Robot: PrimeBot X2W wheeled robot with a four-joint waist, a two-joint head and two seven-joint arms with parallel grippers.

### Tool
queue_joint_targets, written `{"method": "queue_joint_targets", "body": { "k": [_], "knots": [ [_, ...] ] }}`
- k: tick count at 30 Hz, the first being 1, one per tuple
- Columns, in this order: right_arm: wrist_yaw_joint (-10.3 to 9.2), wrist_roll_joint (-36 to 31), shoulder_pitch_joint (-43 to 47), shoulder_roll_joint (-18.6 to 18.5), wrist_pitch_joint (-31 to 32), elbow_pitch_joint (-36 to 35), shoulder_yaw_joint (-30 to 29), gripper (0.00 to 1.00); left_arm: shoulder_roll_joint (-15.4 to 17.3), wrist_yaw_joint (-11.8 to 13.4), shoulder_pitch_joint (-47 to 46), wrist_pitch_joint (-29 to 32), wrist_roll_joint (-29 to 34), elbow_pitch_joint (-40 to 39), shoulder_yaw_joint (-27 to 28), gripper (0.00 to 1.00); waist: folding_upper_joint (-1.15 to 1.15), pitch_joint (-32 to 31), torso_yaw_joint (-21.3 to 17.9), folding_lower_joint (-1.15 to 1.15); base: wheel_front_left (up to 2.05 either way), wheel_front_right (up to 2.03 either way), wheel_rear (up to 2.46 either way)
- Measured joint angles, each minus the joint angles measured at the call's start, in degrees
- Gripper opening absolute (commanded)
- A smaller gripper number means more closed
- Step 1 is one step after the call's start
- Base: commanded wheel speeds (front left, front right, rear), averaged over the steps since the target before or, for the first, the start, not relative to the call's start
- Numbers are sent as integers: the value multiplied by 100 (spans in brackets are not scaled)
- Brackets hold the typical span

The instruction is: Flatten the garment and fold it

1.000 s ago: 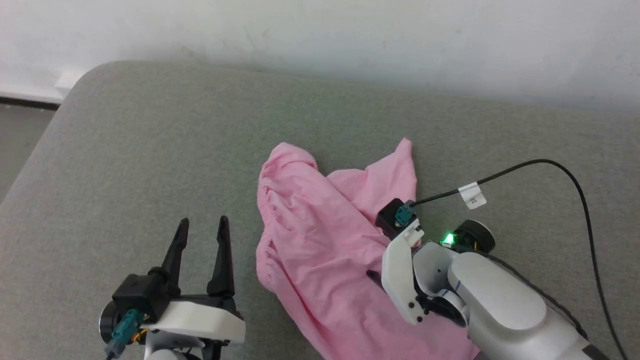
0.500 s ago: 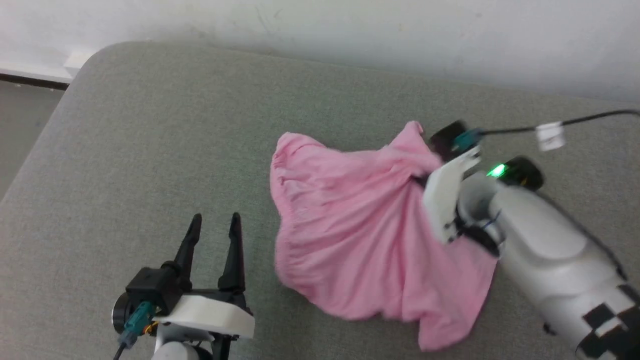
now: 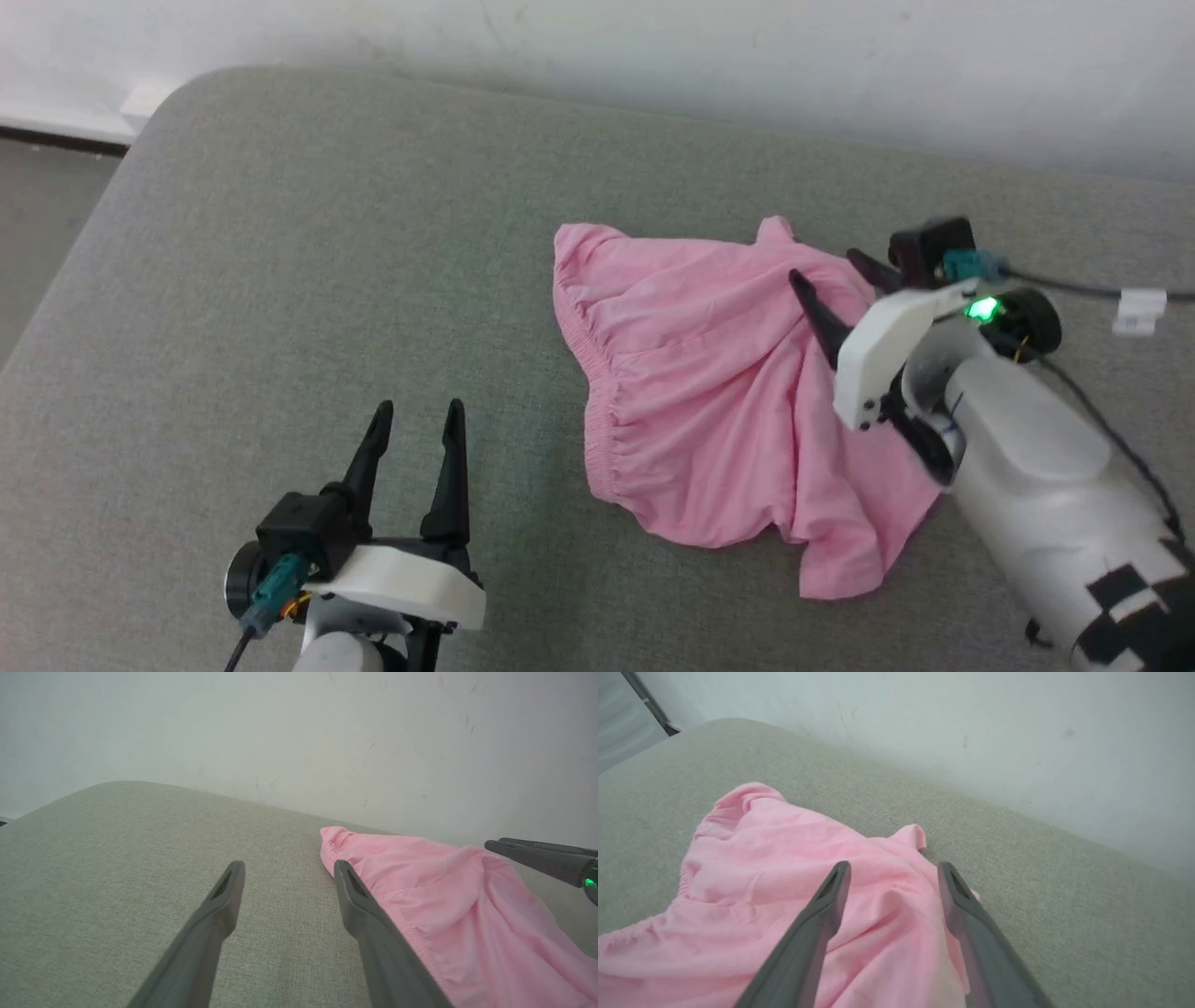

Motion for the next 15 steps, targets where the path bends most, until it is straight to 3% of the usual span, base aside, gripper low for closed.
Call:
{"method": "queue_joint_targets", "body": {
  "k": [3, 7, 10, 15],
  "knots": [
    [0, 7, 310, 52, -502, -154, -33, 100, 10, -2, 32, -1, 30, 35, 67, 100, 0, -135, -70, -1, 0, 0, 0],
    [0, 40, 854, -54, -622, -372, -51, 100, 26, 1, 163, -1, 48, 38, 154, 100, 0, -350, -224, -2, 0, 0, 0],
    [0, 63, 1210, -292, -287, -423, -99, 100, 36, 3, 304, 0, 25, 40, 181, 100, 0, -480, -382, -2, 0, 0, 0],
    [-1, 323, 1643, -692, 795, -818, -11, 100, 47, 4, 361, -1, 23, 10, 170, 100, 0, -618, -636, -1, 0, 0, 0]
  ]
}}
